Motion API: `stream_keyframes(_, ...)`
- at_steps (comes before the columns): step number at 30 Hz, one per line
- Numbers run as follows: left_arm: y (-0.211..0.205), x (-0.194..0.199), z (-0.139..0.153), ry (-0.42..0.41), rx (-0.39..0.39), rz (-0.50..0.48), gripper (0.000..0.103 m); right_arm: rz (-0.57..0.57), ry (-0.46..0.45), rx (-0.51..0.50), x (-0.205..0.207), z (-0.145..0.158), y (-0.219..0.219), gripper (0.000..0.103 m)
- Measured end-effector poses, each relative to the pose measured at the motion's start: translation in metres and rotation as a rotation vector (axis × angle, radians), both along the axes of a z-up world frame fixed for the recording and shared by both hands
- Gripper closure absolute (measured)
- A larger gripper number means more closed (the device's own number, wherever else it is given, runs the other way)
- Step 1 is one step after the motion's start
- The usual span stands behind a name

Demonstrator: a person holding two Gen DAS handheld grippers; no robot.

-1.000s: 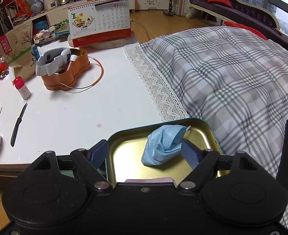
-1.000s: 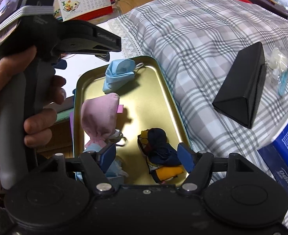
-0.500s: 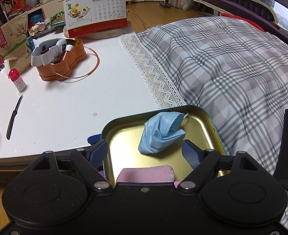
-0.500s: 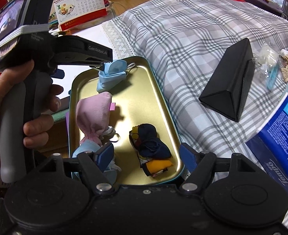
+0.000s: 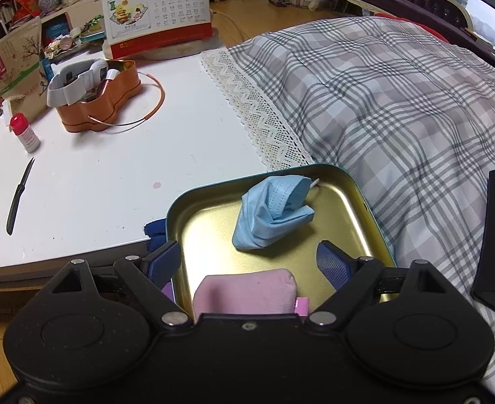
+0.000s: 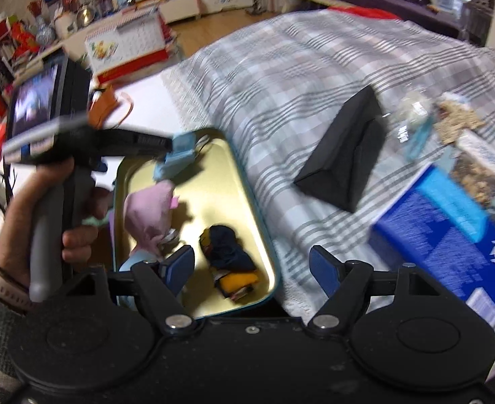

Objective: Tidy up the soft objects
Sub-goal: 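Move both tools away from the tray toward the pile on the bedspread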

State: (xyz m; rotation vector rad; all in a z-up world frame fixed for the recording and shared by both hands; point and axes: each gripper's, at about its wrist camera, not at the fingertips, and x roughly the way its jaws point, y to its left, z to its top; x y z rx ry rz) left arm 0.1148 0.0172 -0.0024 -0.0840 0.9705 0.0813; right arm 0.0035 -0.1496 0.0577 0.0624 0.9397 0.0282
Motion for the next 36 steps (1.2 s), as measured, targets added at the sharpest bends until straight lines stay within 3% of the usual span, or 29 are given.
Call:
stream_keyframes(11,-0.031,-0.008,-0.002,-0.034,0.057,-0.132,0.017,-0.273,-0.152,0.017,-0.025,0.041,-0.107,0.023)
stream_keyframes(16,-0.036,-0.009,-0.006,-0.013,0.016,-0.161,0.017,-0.461,-0.19,-0.001,-0.031,0.039,-0.169,0.023)
stream_keyframes(21,-0.031,-0.005,-0.013,0.032,-0.054,-0.127,0.018,-0.653,-0.216,-0.067,-0.025,0.027,-0.227,0.023)
stream_keyframes(28,-0.029,-0.004,-0.016,0.041,-0.079,-0.088,0.018,-0.772,-0.195,-0.038,0.014,0.002,-0.291,0.023)
stream_keyframes(36,-0.053,-0.007,-0.009,0.004,-0.028,-0.163,0.018,-0.82,-0.052,0.067,0.059,-0.024,-0.322,0.024)
